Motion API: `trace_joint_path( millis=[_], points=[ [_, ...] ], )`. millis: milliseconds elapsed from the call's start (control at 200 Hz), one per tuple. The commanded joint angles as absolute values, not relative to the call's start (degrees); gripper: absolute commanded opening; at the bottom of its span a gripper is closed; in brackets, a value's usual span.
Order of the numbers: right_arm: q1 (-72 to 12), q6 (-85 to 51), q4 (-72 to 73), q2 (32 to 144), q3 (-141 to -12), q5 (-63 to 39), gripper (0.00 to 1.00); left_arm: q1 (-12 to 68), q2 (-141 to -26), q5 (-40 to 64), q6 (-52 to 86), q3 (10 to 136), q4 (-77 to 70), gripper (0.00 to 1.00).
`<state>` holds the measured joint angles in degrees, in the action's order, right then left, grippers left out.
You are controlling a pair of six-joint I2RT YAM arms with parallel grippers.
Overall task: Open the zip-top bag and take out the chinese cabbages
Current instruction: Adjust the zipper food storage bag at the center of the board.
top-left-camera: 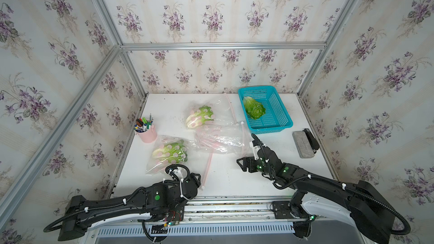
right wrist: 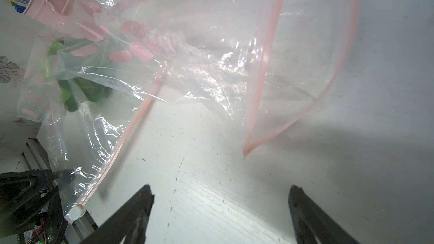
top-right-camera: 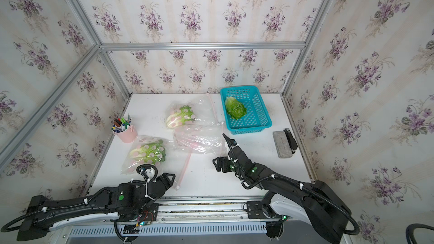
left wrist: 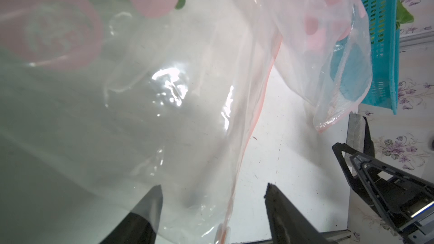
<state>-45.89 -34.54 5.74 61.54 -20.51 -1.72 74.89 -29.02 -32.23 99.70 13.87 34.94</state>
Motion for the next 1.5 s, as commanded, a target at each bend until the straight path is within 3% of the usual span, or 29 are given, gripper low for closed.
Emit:
trace_joint_path(
  millis=[0,235,410,455,580,754,919,1079,1274,1494],
  points=[
    [-45.9,-35.2,5.9,61.3,-20.5,-0.4,0.88,74.9,-26.9,-35.1,105.0,11.1,33.3,0.68],
    [-45.9,-35.9,7.7,62.8,-20.4,-1.0,0.88,74.9,-23.6,-34.6,107.0,7.0,28.9,0.69],
    [-45.9,-35.4,9.8,64.2,-20.5,-2.6,0.87,74.9,-26.6,-35.0,106.0,6.9,24.1,0.62],
    [-46.0,-34.7,10.3,64.4,-20.5,-3.2,0.87,74.9,-27.5,-35.2,105.5,7.4,23.6,0.56],
    [-45.9,-32.1,12.5,63.4,-20.0,-3.4,0.87,74.9,-29.5,-36.4,103.5,9.2,23.7,0.27],
    [-46.0,-25.8,17.4,59.3,-18.8,-4.2,0.83,74.3,-31.8,-38.6,101.7,11.5,24.1,0.00],
    [-46.3,-19.1,19.3,59.3,-20.6,-8.0,0.82,70.4,-33.3,-36.6,96.1,14.8,24.9,0.00],
    [-51.3,-7.4,27.5,59.9,-19.8,-8.6,0.85,61.6,-37.0,-27.9,83.3,22.6,27.1,0.00],
    [-55.0,5.2,33.7,69.5,-25.0,-10.0,0.87,55.9,-45.5,-21.6,70.5,33.0,32.5,0.00],
    [-62.2,18.7,39.7,78.5,-27.9,-6.9,0.87,51.6,-42.9,-16.5,65.7,36.1,36.0,0.00]
  ],
)
